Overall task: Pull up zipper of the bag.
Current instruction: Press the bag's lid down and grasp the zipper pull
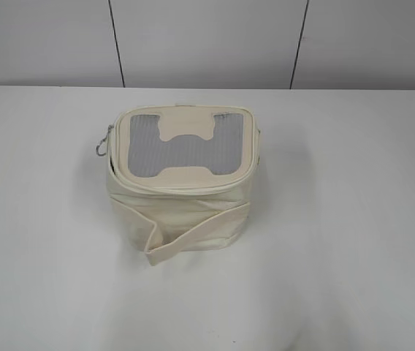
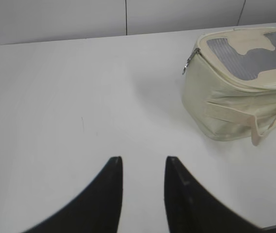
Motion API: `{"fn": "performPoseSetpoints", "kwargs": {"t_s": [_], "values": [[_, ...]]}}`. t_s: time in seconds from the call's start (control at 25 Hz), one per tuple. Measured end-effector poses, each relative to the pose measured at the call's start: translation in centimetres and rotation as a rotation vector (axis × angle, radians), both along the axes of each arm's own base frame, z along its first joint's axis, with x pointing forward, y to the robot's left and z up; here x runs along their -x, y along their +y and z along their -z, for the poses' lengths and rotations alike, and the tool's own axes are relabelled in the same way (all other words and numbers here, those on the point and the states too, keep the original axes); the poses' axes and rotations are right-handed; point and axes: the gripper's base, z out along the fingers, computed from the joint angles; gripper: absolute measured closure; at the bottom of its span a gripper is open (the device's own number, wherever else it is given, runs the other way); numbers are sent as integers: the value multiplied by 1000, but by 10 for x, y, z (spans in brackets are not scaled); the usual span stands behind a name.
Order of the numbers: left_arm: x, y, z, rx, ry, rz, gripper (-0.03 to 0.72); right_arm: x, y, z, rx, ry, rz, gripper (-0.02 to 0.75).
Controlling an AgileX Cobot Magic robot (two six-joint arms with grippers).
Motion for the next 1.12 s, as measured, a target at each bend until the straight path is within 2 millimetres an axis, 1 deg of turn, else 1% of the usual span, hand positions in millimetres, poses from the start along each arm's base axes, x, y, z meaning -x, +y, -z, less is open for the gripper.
{"fn": "performPoseSetpoints", "kwargs": {"t_s": [0.64,0.88,0.96,1.0,1.12], "values": [[0,0,0,0,0,0,460,0,1,0,-9,1,-6,346],[0,0,0,0,0,0,460,-1,11,-4,-105,-1,-87,346],[0,0,0,0,0,0,460,-11,18,-11,-109,-8,-147,346],[0,0,0,0,0,0,460,-21,22,-14,-120,4,-179,346],[0,0,0,0,0,0,460,-62,36,-23,-118,21,-288,346]]}}
